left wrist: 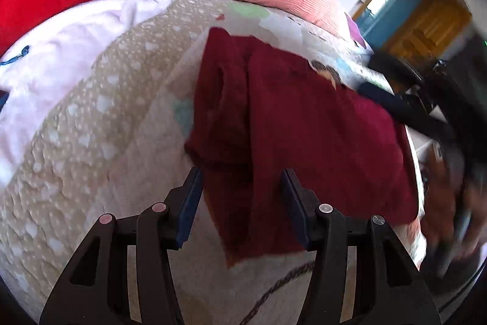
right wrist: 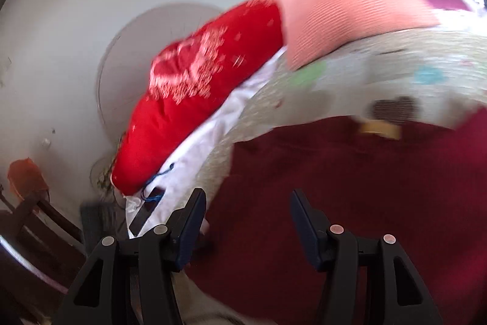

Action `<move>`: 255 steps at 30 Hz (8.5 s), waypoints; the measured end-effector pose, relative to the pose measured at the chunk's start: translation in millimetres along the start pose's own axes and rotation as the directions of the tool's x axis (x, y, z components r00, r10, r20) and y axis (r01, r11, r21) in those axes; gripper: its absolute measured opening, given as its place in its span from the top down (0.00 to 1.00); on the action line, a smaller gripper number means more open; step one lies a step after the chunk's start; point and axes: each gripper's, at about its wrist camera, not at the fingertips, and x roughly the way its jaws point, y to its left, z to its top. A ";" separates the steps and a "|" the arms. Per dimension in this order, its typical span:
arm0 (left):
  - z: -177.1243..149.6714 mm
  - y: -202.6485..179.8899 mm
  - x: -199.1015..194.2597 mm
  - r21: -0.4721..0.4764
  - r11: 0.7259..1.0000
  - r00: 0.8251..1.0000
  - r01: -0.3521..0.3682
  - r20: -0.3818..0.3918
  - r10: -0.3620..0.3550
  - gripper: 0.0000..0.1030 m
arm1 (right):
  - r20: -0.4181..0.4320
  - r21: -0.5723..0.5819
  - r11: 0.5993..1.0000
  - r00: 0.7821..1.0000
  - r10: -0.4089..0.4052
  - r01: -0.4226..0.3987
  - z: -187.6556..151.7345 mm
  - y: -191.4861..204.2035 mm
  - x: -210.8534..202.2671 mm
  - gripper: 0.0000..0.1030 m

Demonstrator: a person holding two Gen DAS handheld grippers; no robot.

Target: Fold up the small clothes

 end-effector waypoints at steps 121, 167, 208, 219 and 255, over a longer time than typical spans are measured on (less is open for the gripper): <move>-3.7 27.0 14.3 -0.043 0.999 0.998 0.033 0.059 -0.030 0.48 | -0.185 -0.105 0.981 0.966 -0.178 0.161 31.8 36.2 130.0 0.55; 35.5 2.4 58.7 -0.056 0.998 0.999 0.006 -0.046 -0.009 0.16 | 0.125 0.275 0.909 0.926 -0.357 0.314 -114.8 -141.2 -136.6 0.35; 64.2 -38.2 58.5 0.219 0.953 0.976 -0.210 -0.017 0.219 0.71 | 0.147 0.113 0.867 0.855 -0.497 0.485 -73.6 -115.5 -146.0 0.92; 75.5 -17.6 45.7 0.111 0.971 0.977 -0.211 0.044 0.208 0.88 | 0.112 0.151 0.820 0.815 -0.569 0.552 -76.8 -135.1 -152.1 0.74; -8.2 -13.5 -10.0 0.091 0.986 0.989 -0.141 0.046 0.137 0.84 | -0.100 -0.102 0.933 0.930 -0.355 0.345 -77.0 0.1 32.7 0.65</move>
